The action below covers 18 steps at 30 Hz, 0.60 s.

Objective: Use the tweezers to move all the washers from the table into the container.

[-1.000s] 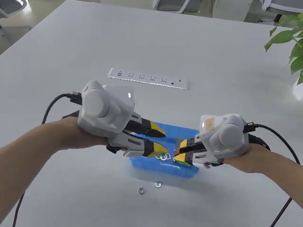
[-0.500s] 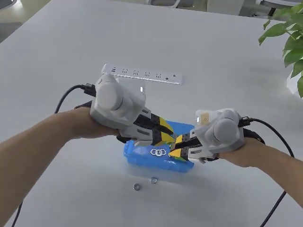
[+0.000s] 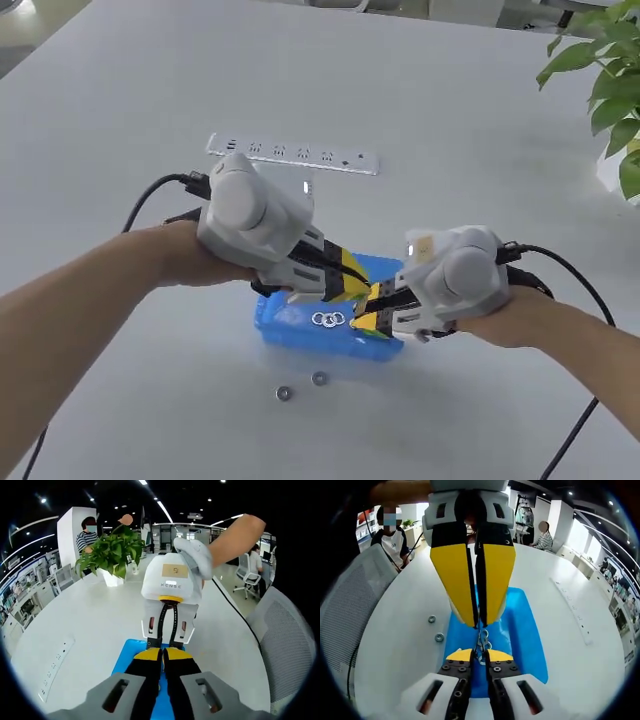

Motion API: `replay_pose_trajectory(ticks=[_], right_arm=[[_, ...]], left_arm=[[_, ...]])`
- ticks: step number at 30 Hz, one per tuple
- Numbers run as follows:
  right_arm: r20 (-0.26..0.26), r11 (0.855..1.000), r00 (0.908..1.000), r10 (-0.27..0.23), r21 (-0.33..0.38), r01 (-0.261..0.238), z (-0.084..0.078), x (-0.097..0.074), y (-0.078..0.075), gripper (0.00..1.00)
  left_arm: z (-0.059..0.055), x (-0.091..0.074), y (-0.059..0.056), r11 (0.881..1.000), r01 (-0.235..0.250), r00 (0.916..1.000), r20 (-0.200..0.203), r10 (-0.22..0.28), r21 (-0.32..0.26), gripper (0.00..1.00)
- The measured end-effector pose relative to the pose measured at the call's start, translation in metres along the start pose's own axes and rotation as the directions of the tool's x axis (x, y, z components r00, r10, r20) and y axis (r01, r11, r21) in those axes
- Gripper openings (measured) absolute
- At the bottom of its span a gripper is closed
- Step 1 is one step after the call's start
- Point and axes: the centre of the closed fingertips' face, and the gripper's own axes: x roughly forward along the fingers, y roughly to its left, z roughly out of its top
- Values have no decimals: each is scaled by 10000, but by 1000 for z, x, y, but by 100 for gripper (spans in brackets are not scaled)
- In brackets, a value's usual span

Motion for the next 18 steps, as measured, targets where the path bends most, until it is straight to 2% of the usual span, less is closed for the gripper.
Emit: replay_pose_trajectory(ticks=[6, 13, 18], right_arm=[[-65, 9999, 10000, -57, 91, 58, 0, -2, -1, 12], [148, 9990, 9995, -287, 355, 281, 4, -13, -3, 15], [405, 9964, 9973, -606, 621, 581, 8, -24, -5, 22]], left_arm=[[0, 0, 0, 10000, -11, 10000, -2, 11, 46, 5], [0, 0, 1, 9999, -70, 10000, -25, 70, 106, 5], [0, 0, 1, 9999, -94, 9999, -52, 94, 45, 5]])
